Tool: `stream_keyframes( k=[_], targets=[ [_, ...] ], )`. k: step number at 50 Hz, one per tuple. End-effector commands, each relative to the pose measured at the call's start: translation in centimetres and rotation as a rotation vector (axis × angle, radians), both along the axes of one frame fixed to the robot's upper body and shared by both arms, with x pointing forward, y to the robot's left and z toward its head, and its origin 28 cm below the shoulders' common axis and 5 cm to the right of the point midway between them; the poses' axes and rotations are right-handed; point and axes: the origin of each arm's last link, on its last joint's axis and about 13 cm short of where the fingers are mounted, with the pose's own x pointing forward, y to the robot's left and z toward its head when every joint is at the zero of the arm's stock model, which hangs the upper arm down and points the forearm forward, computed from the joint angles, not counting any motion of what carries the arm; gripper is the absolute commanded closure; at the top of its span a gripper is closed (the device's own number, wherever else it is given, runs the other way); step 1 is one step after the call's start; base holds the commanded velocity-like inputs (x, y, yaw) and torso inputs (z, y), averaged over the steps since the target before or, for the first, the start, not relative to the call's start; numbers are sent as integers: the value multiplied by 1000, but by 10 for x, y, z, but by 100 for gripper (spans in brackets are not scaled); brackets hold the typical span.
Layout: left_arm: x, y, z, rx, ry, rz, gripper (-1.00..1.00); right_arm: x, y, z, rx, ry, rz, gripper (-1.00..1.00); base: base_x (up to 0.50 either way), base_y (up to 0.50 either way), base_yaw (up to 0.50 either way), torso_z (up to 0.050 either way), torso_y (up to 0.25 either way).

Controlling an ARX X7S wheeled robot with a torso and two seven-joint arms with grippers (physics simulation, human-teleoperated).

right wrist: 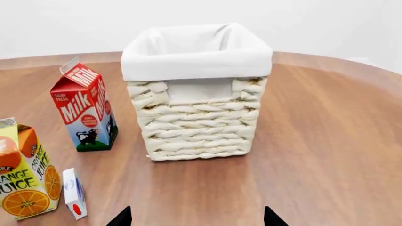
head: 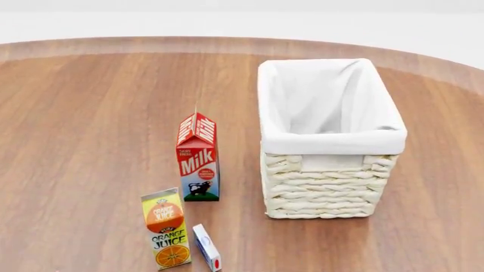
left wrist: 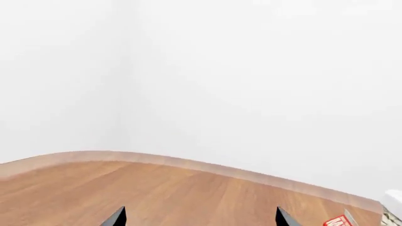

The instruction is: Pick up the alphabet soup, and put it in the basket.

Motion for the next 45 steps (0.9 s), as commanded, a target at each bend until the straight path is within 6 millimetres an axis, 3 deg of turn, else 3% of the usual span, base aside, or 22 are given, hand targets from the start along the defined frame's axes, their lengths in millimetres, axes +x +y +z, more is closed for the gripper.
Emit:
stream_keyframes(
  k=[1, 24, 45],
  targets=[
    [5, 4, -2, -20, -32, 36, -100, -12, -7, 16, 19, 97, 58, -100, 0, 0, 0, 0, 0],
    [3, 13, -3, -46, -25, 42, -100, -30, -1, 26, -30, 178, 84, -100, 0, 0, 0, 0, 0],
    [3, 13, 0, -54, -33, 47, -100, -29, 2, 24, -47, 205, 112, -100, 0, 0, 0, 0, 0]
  ],
)
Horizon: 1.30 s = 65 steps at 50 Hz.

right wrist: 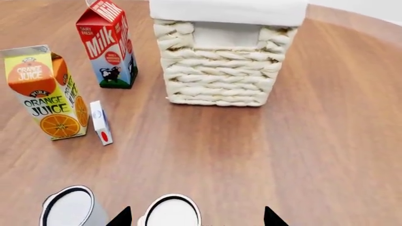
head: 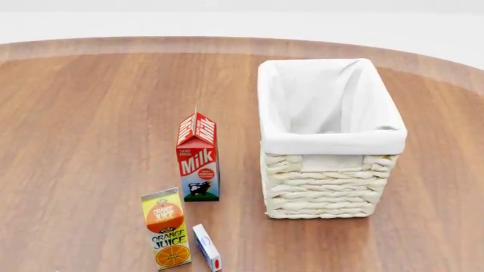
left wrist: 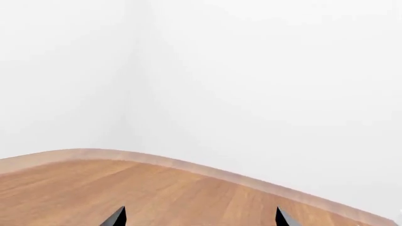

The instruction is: Pick up the alphabet soup, and put it in the basket.

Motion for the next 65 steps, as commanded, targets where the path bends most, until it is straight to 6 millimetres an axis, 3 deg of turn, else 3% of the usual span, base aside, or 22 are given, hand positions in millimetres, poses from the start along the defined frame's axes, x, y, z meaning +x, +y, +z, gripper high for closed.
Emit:
stream_keyframes(
  k=[1, 28, 65],
  targets=[
    [5, 4, -1, -8, -3, 9, -100, 8, 3, -1, 18, -1, 16, -100, 0, 0, 0, 0, 0],
    [3, 3, 0, -6, -5, 6, -100, 28, 0, -19, 19, 48, 33, -100, 0, 0, 0, 0, 0],
    [1, 2, 2, -9, -10, 3, -100, 37, 4, -28, -16, 96, 81, -100, 0, 0, 0, 0, 0]
  ],
)
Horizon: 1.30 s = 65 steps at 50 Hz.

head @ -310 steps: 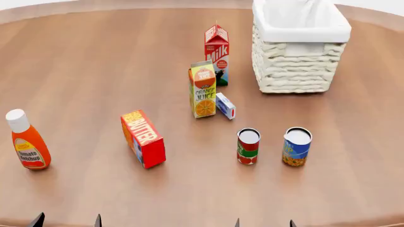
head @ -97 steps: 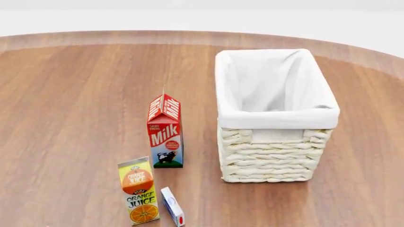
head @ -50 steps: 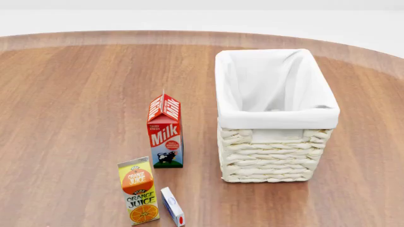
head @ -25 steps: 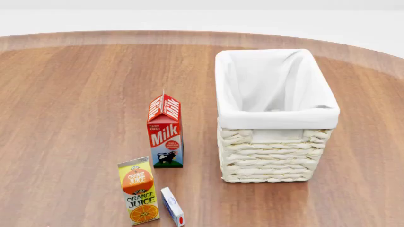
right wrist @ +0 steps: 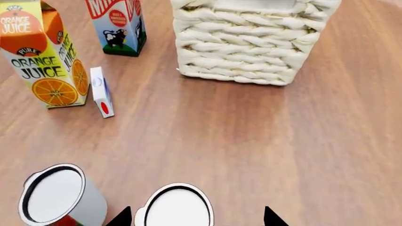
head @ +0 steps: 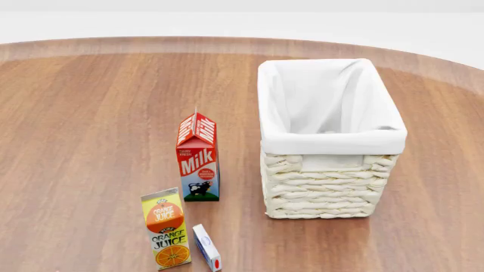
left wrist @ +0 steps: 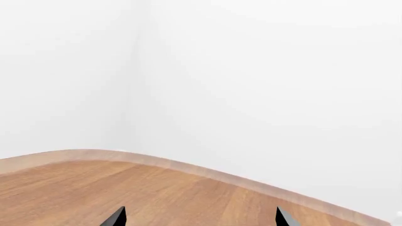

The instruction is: Pick up the alphabet soup, and put it in the basket.

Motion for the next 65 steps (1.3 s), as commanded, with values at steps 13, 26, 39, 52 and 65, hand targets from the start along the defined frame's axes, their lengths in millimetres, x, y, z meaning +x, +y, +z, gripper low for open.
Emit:
stream_keyframes(
  k=[13, 26, 39, 52, 65],
  targets=[
    [5, 4, -2, -5, -4, 7, -100, 13, 3, -5, 9, 17, 27, -100, 0, 0, 0, 0, 0],
    [5, 3, -2, -3, -3, 4, -100, 16, 5, -10, -8, 31, 42, -100, 0, 0, 0, 0, 0],
    [3, 3, -2, -3, -4, 0, -100, 18, 7, -13, -23, 38, 61, -100, 0, 0, 0, 0, 0],
    [4, 2, -2, -1, -4, -3, -100, 22, 7, -18, -33, 54, 62, -100, 0, 0, 0, 0, 0],
    [6, 1, -2, 1, 1, -10, -100, 26, 9, -21, -37, 69, 83, -100, 0, 0, 0, 0, 0]
  ],
)
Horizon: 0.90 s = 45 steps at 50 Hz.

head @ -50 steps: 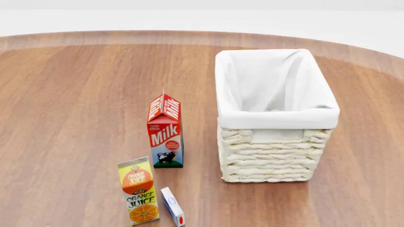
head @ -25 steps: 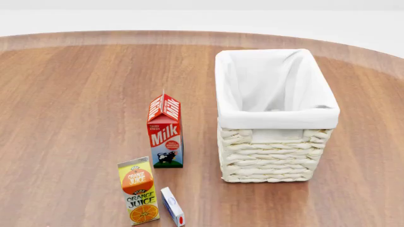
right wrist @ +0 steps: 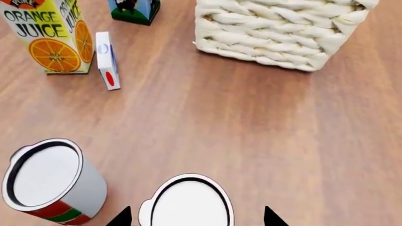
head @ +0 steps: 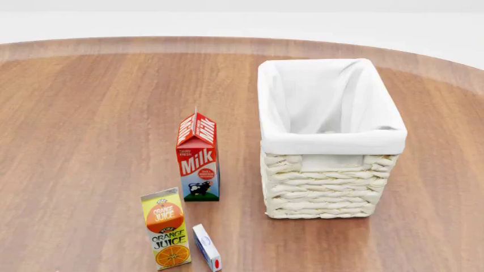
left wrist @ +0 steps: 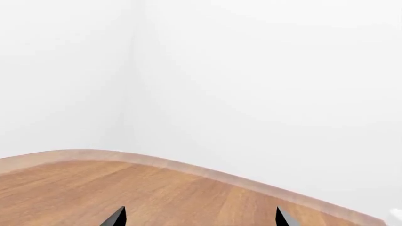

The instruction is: Pick up the alphabet soup, and put it in the basket.

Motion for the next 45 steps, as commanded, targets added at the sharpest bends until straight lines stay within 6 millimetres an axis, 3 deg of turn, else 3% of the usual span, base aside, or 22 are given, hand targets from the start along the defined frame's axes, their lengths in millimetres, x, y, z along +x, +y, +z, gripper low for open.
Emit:
stream_keyframes(
  k=[1, 45],
  targets=[
    [7, 3, -3, 1, 1, 4, -100, 10, 3, -2, 22, -3, 8, -100, 0, 0, 0, 0, 0],
    [3, 3, -1, 1, -6, -1, -100, 16, 4, -23, 15, 60, 19, -100, 0, 0, 0, 0, 0]
  ],
)
